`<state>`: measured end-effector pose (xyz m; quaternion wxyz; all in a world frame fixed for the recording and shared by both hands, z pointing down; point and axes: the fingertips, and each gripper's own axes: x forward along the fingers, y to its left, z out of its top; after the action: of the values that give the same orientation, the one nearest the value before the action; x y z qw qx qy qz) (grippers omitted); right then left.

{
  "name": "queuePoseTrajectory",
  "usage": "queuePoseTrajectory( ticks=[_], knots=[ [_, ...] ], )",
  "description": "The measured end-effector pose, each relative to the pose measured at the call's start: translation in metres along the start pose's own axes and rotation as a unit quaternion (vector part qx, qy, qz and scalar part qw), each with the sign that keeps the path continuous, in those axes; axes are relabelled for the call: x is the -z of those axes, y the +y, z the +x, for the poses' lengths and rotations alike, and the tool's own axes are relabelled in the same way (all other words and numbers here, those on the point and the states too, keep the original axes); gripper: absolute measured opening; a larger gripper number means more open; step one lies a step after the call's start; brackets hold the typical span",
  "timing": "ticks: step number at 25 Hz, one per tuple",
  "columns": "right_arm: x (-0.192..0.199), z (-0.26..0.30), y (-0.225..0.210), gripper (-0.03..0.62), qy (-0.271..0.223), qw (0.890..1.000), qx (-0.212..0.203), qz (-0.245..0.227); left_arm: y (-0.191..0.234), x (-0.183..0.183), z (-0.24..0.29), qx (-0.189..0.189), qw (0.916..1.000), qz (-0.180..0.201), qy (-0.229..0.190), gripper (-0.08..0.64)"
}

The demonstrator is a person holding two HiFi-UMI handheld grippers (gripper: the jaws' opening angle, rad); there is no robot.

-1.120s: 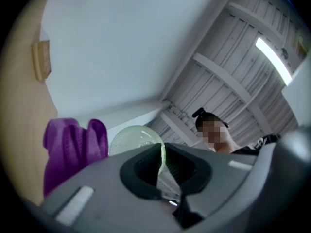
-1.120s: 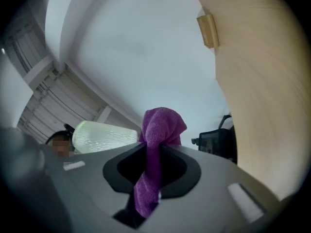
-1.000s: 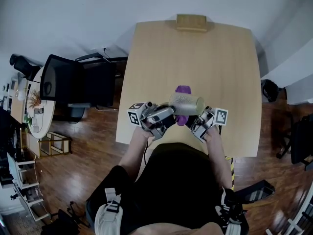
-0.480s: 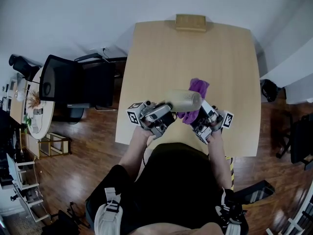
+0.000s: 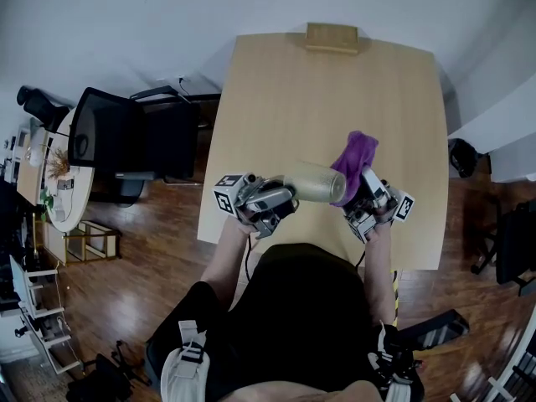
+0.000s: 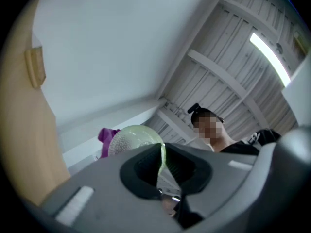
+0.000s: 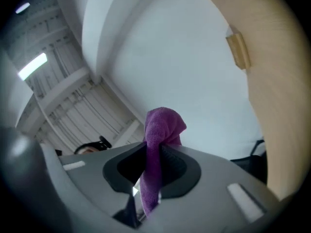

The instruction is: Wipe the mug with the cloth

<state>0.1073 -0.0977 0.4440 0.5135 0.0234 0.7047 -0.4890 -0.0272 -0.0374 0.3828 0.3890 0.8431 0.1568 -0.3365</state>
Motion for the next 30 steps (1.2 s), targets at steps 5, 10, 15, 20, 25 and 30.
queuePoseTrajectory(
  ticks=[5, 10, 15, 20, 25, 30],
  knots=[
    [0.011, 0.009, 0.029, 0.060, 0.066, 0.996, -0.054, -0.036, 0.003, 0.012, -0.002, 0.001, 0.9995, -0.014, 0.027, 0.041],
    [0.045, 0.009, -0.002, 0.058, 0.102, 0.994, -0.027, 0.017, -0.005, 0.028, 0.013, 0.040, 0.9975, -0.039, 0.044, 0.041],
    [0.061, 0.001, -0.050, 0.060, 0.129, 0.987, 0.091, 0.008, -0.001, 0.039, 0.017, 0.025, 0.9971, -0.042, 0.058, 0.043],
    [0.013, -0.002, 0.004, 0.060, 0.052, 0.998, -0.011, -0.031, 0.003, 0.034, -0.001, -0.006, 0.9976, -0.036, 0.059, 0.041],
    [0.016, -0.003, 0.028, 0.060, 0.117, 0.987, -0.047, -0.104, 0.008, 0.034, -0.014, -0.024, 0.9968, -0.045, 0.062, 0.041],
    [0.052, -0.003, 0.001, 0.060, 0.189, 0.978, -0.015, -0.083, 0.008, 0.054, -0.004, -0.003, 0.9934, -0.081, 0.081, 0.043]
  ],
)
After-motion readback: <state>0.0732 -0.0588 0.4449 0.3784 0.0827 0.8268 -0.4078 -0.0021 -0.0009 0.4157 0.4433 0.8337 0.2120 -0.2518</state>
